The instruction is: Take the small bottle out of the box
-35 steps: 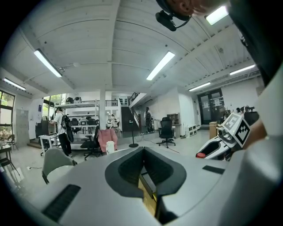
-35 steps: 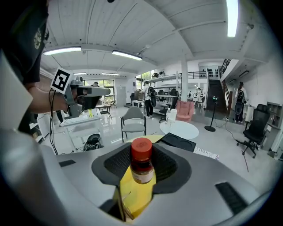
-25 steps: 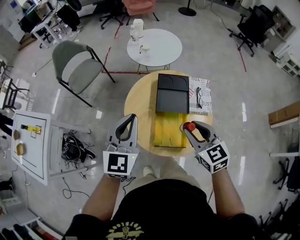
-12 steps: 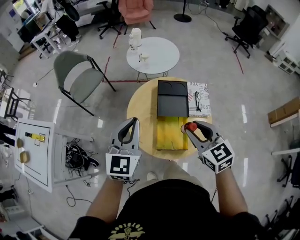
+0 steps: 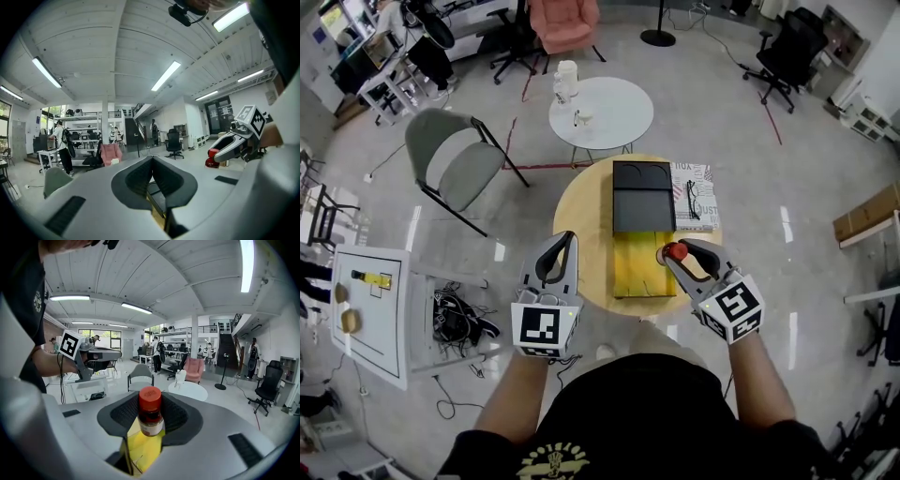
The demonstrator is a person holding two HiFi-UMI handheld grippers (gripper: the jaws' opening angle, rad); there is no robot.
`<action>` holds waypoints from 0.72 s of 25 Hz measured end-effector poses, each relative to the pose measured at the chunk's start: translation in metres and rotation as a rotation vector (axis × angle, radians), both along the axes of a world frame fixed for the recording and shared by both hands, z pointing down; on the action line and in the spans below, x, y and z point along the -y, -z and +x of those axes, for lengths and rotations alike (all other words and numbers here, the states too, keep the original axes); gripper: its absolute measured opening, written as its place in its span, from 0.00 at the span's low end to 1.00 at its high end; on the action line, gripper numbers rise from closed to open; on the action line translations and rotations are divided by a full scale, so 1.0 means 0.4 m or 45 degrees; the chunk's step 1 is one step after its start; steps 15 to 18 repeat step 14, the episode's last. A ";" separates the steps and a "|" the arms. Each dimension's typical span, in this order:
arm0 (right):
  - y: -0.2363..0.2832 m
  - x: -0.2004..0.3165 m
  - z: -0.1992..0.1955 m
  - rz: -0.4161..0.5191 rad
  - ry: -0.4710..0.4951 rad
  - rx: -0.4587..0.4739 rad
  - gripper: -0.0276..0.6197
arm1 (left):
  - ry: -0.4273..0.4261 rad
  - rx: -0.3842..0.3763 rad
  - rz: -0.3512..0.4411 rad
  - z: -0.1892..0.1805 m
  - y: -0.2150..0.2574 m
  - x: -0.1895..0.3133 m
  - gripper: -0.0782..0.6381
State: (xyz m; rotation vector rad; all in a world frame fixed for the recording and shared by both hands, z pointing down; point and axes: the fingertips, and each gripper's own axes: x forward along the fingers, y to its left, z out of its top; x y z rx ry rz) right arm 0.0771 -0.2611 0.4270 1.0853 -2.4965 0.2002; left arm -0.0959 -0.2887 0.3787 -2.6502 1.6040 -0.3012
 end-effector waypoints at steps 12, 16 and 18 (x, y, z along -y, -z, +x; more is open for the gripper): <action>-0.023 0.012 0.001 -0.012 -0.007 -0.014 0.28 | -0.001 0.002 -0.003 -0.015 -0.012 0.010 0.13; -0.026 0.020 -0.005 -0.008 0.003 -0.019 0.28 | 0.008 0.004 -0.001 -0.025 -0.017 0.016 0.13; -0.026 0.020 -0.005 -0.008 0.003 -0.019 0.28 | 0.008 0.004 -0.001 -0.025 -0.017 0.016 0.13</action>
